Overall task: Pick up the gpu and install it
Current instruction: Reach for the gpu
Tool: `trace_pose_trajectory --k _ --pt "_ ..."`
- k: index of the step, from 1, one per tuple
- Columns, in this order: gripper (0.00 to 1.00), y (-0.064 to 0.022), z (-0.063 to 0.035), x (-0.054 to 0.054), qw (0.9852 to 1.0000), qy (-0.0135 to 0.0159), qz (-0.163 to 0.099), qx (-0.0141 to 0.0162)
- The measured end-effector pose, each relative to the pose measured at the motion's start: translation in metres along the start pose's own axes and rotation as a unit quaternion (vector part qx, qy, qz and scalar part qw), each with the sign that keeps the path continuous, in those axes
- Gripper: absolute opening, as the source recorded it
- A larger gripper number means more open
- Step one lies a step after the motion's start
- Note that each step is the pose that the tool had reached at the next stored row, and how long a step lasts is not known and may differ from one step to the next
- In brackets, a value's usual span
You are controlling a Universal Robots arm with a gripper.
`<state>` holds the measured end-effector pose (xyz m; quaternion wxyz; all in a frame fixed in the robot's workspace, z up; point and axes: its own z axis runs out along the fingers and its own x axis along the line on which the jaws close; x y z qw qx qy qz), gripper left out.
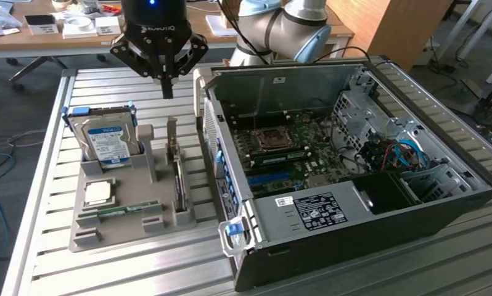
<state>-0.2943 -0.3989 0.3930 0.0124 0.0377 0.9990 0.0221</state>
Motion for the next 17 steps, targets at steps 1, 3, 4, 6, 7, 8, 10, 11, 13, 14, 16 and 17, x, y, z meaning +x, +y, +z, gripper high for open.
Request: trace_pose_trajectory --k 1,3,4,6,7,8,10,11,13,14,16,17 --pt "0.11 0.0 0.0 0.0 1.0 0.0 0.0 0.0" --pt "0.11 0.0 0.0 0.0 1.0 0.0 0.0 -0.0001" --pt "0.11 0.0 0.0 0.0 1.0 0.0 0.0 0.0" --pt "0.11 0.0 0.0 0.0001 1.0 0.0 0.0 0.0" --pt "0.11 0.0 0.0 0.0001 1.0 0.0 0.0 0.0" --pt "0.11 0.0 0.0 0.0001 1.0 0.0 0.0 0.0" --pt "0.11 0.0 0.0 0.0001 1.0 0.0 0.0 0.0" --pt "0.11 0.0 0.0 0.0001 1.0 0.0 0.0 0.0" --pt "0.11 0.0 0.0 0.0001 1.0 0.0 0.0 0.0" --pt "0.11 -0.0001 0.0 0.0001 1.0 0.0 0.0 0.0" --pt "0.11 -0.0018 -0.0001 0.0001 1.0 0.0 0.0 0.0" --pt "0.11 -0.0039 -0.0002 -0.0001 1.0 0.0 0.0 0.0"
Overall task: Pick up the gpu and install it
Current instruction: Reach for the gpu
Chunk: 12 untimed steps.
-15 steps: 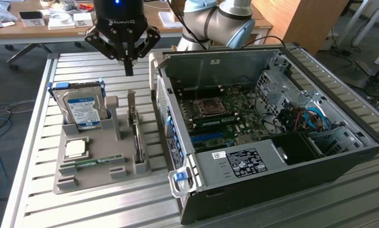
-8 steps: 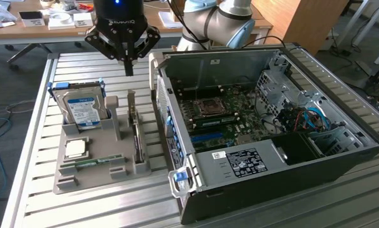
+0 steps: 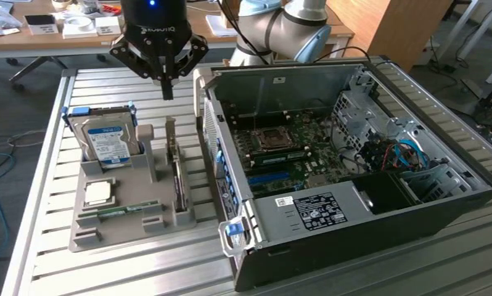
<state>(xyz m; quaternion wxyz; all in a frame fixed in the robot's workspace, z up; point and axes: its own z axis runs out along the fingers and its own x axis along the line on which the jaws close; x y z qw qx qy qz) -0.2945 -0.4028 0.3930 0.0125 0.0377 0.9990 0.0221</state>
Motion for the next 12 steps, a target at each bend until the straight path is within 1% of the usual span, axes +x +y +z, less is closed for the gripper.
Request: trace_pose_trajectory --k 12 --pt "0.11 -0.0342 -0.0015 0.0 1.0 0.0 0.0 0.0"
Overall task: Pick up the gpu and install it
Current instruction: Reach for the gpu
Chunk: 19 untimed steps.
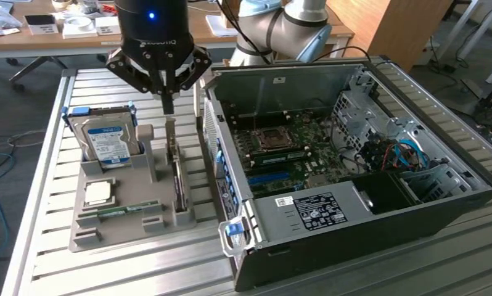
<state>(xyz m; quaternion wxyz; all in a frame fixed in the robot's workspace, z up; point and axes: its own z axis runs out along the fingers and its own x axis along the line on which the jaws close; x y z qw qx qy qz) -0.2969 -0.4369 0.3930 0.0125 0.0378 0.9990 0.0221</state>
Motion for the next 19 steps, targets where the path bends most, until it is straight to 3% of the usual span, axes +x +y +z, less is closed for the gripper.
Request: trace_pose_trajectory --k 9,19 --pt "0.11 -0.0168 -0.0006 -0.001 1.0 0.0 0.0 0.0" --pt "0.11 -0.0197 0.0014 0.0 1.0 0.0004 0.0 0.0002"
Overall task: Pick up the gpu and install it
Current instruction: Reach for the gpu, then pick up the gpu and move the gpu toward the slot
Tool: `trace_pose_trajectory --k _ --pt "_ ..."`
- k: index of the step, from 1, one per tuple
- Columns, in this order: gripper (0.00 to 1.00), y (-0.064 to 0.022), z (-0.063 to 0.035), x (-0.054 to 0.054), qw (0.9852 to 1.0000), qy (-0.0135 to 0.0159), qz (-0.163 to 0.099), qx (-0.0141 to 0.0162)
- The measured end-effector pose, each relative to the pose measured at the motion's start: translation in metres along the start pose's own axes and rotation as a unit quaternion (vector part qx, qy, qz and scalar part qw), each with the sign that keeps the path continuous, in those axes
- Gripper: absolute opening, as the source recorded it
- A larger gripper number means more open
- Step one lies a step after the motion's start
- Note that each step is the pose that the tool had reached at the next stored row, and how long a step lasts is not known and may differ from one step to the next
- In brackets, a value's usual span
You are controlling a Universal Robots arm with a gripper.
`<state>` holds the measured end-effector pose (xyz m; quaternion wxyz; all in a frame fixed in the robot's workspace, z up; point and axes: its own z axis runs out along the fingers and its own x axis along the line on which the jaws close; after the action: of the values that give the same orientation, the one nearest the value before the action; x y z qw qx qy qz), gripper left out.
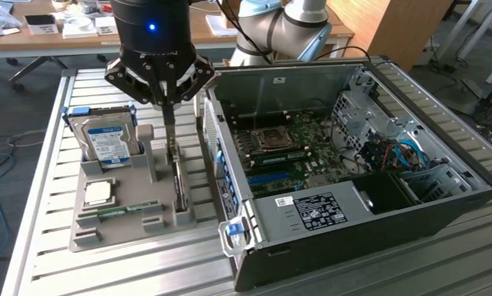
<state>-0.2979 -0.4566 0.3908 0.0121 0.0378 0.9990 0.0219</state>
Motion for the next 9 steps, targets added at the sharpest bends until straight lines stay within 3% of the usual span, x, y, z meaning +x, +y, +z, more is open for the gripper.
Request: trace_pose_trajectory --k 9 --pt "0.11 0.0 0.0007 0.0 1.0 0.0 0.0 0.0"
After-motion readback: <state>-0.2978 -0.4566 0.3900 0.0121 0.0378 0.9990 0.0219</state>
